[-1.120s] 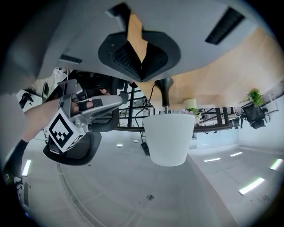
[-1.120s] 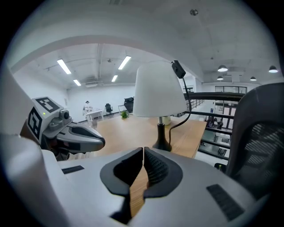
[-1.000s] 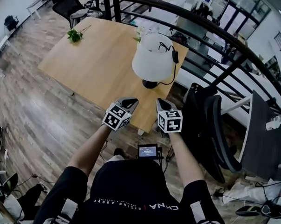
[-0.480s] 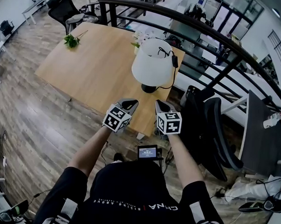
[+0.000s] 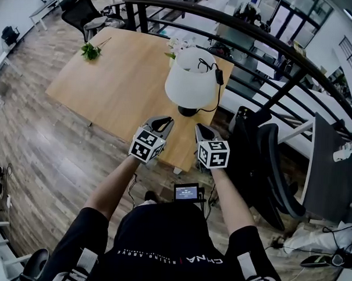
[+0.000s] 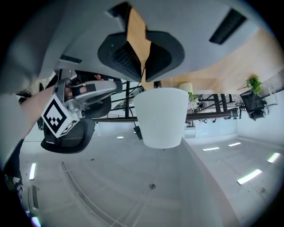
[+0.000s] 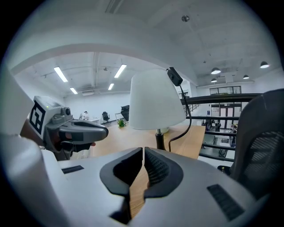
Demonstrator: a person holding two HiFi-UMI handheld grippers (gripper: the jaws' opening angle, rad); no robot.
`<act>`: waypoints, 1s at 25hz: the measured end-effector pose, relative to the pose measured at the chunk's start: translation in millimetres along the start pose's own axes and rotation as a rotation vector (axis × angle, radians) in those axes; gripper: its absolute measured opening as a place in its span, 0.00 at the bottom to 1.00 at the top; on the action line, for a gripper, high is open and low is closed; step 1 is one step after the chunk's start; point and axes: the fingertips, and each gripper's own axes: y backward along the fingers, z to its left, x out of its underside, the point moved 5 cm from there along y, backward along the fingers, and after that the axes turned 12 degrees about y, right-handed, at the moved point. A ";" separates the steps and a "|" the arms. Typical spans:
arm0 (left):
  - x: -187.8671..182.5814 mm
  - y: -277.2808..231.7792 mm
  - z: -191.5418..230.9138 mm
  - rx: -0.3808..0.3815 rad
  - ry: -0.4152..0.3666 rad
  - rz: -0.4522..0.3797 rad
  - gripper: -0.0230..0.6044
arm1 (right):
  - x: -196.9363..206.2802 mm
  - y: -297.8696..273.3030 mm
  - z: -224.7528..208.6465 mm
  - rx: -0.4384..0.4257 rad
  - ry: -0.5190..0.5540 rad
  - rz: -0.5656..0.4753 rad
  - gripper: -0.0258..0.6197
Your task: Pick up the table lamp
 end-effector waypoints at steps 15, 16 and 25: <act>-74.3 -37.8 29.1 -0.094 0.024 -0.113 0.48 | 5.9 -66.1 -27.3 -0.031 0.008 -0.085 0.24; -78.8 -39.3 32.3 -0.090 0.027 -0.127 0.48 | 6.8 -73.0 -29.5 -0.026 0.011 -0.089 0.25; -71.3 -57.5 46.3 -0.031 -0.002 -0.149 0.48 | 11.1 -134.3 -40.1 0.119 0.133 -0.224 0.27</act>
